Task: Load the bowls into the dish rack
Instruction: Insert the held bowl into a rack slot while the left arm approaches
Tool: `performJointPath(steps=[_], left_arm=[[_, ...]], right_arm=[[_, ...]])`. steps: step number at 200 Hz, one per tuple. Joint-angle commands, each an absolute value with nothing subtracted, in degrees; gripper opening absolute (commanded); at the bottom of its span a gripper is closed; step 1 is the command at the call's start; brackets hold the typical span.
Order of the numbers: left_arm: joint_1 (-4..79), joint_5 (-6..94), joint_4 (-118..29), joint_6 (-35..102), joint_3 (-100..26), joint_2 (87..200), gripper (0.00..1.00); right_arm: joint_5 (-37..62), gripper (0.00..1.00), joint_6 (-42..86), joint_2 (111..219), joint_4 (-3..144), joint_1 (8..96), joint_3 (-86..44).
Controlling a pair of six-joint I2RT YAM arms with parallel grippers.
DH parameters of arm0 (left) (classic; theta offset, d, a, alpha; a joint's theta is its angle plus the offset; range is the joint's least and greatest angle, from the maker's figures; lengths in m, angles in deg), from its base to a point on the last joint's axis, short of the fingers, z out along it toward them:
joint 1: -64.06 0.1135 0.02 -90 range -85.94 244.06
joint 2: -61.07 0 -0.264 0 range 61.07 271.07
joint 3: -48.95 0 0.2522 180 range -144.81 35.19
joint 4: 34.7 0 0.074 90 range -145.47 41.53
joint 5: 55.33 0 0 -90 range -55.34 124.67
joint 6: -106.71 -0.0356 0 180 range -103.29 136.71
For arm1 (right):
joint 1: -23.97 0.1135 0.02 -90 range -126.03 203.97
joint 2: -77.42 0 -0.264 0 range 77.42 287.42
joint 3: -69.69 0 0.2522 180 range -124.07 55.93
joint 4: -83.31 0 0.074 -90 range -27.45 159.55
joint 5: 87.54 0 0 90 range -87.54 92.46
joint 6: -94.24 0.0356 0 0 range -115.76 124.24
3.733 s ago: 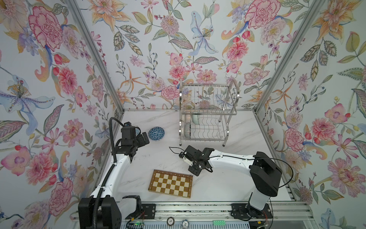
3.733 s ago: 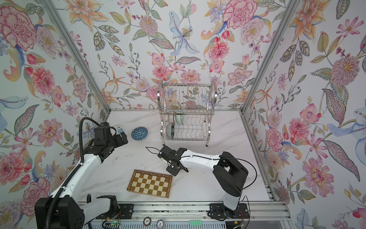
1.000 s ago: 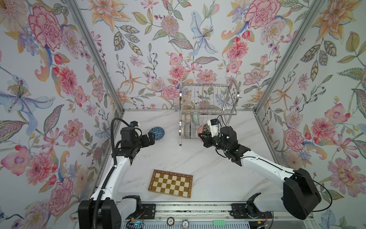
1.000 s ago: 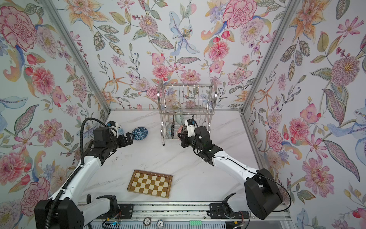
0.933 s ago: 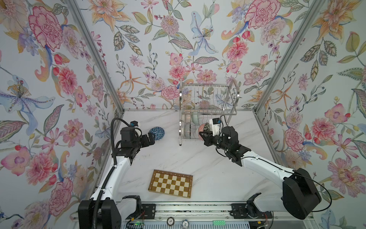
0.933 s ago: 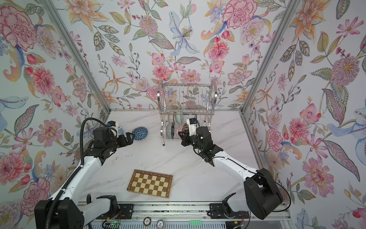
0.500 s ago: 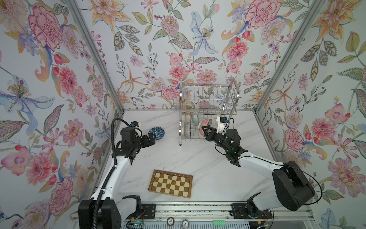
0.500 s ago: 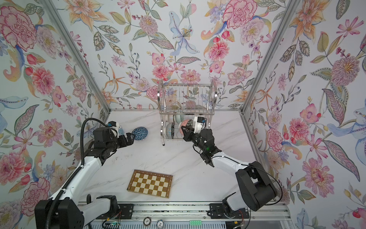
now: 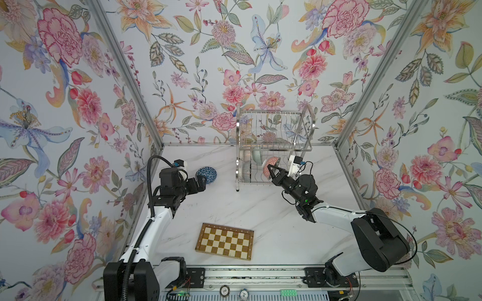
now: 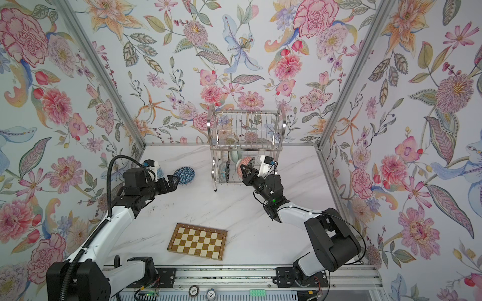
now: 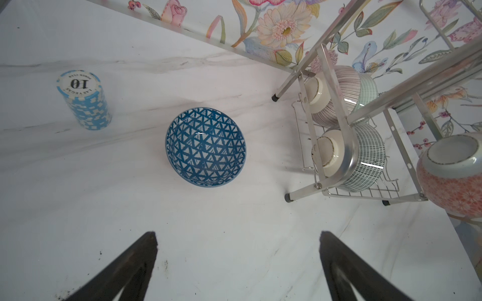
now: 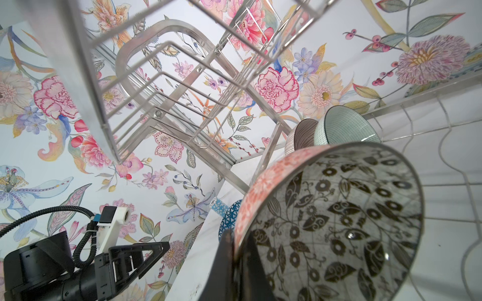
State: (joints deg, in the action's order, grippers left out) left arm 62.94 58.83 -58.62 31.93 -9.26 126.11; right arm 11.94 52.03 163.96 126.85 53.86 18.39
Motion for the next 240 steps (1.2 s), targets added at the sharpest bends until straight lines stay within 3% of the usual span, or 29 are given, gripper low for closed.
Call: performJointPath(steps=[1,99,240], left_arm=[[61.55,65.24,-54.22,29.58,-7.19,124.73,0.99],[53.79,75.47,-47.01,24.03,-2.58,123.22,0.99],[51.67,76.94,-43.70,22.76,-0.20,122.37,0.99]], right_arm=[[11.34,0.00,54.25,165.03,133.66,53.35,18.41],[13.38,0.00,61.40,170.30,140.65,51.83,18.32],[21.93,0.00,70.08,179.13,147.15,49.37,14.19]])
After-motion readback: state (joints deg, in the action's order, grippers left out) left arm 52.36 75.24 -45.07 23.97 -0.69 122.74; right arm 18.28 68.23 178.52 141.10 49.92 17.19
